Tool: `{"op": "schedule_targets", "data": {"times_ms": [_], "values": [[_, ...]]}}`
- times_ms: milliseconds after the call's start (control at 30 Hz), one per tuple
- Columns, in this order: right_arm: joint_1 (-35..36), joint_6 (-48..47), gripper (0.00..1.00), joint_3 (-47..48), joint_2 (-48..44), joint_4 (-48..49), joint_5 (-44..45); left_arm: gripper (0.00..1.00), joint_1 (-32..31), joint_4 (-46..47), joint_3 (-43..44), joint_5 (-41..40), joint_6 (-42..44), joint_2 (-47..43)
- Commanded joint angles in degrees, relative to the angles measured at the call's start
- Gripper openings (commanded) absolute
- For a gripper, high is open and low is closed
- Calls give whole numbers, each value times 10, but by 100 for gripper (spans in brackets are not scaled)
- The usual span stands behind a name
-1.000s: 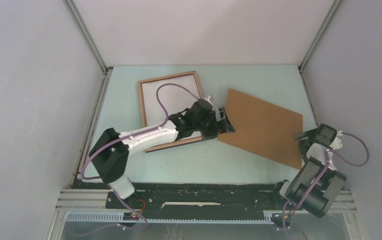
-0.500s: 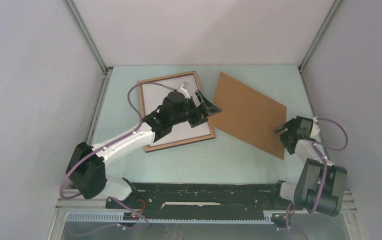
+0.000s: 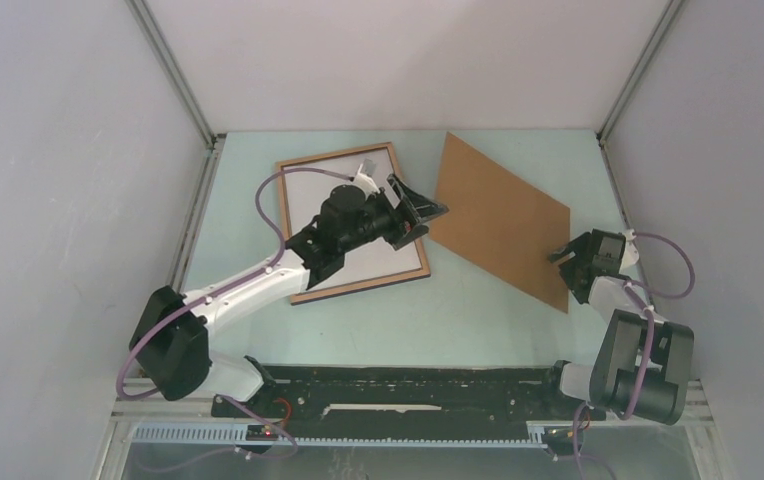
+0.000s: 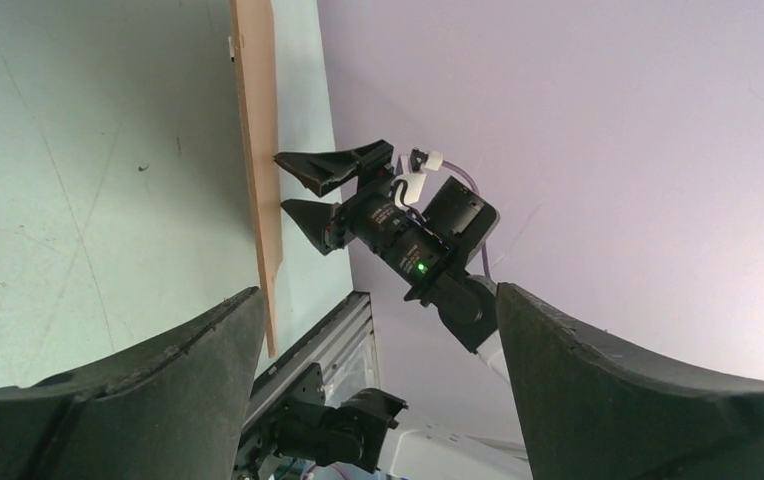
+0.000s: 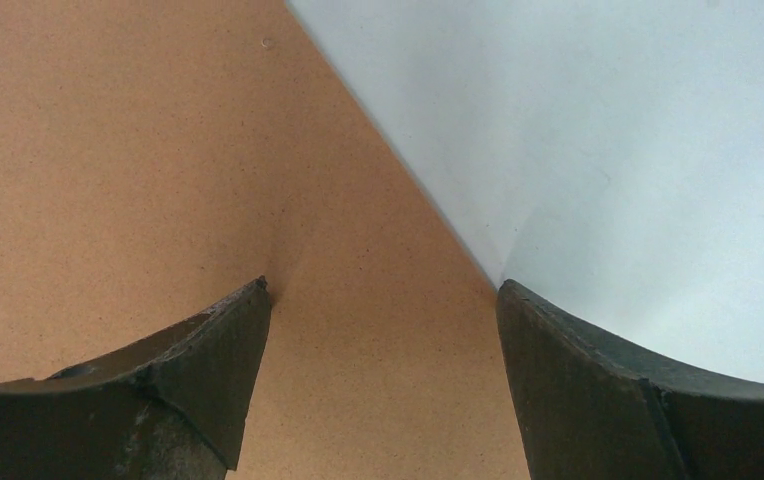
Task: Put the photo into the frame
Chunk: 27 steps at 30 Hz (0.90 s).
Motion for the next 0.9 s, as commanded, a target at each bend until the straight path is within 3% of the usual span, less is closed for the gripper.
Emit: {"op": "schedule_targets", "data": {"times_ms": [0, 100, 200, 467, 667, 867], "values": [[26, 34, 89, -24, 35, -53, -140, 46, -53, -12, 30, 54, -26, 18], [20, 31, 89, -23, 44, -48, -149, 44, -68, 14, 50, 52, -40, 31], [14, 27, 89, -23, 51, -44, -158, 46, -89, -26, 117, 43, -2, 47], [8, 20, 90, -23, 42, -44, -167, 63, -104, -91, 146, 13, 10, 70], [9, 19, 89, -24, 38, -44, -167, 60, -103, -161, 153, -46, 69, 61], [11, 11, 90, -24, 27, -50, -161, 48, -101, -230, 166, -124, 136, 51]]}}
